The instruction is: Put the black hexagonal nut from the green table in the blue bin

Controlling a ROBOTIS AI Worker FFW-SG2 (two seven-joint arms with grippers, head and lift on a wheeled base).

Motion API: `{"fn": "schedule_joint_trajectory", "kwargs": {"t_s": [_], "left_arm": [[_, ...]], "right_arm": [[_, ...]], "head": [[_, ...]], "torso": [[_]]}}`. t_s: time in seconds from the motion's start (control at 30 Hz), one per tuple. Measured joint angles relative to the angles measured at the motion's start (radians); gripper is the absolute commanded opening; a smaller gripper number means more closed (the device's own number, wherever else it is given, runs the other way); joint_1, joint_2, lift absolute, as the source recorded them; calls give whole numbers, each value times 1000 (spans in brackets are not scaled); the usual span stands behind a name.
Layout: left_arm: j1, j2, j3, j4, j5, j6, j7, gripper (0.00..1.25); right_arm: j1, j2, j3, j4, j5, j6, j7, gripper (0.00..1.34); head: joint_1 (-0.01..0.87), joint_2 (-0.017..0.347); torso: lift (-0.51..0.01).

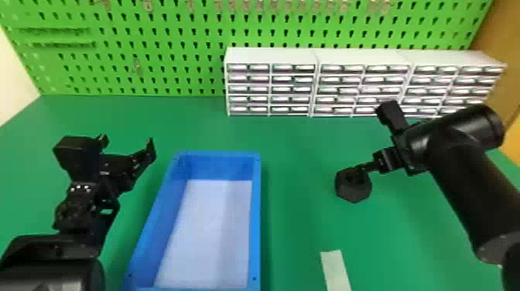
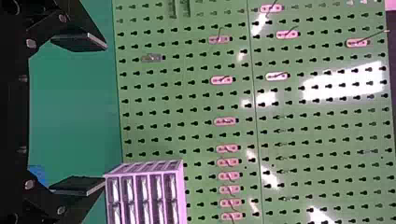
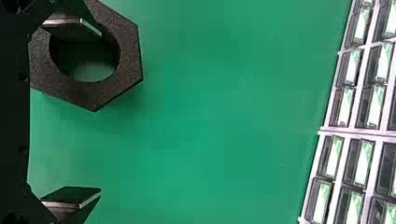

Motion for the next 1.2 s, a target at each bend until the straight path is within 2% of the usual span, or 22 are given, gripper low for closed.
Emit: {"fn": "schedule_joint_trajectory", "kwargs": {"t_s": [0.37,0.93,1.2], "left_arm": [[0,0,0,0,0,0,0,1000],[-3,0,0,0,0,0,0,1000],[-5,0,-1,0,1,0,0,1000]], "right_arm": [[-17,20,-9,66,-1,-49,-39,1213],[-18,30,-50,134,9,-97,-77,1167],[-18,33,-62,149,10,-107,-89,1028]], "head": [[686,52],[686,52],[686,52]], "torso": [[-97],[-97],[-97]]}}
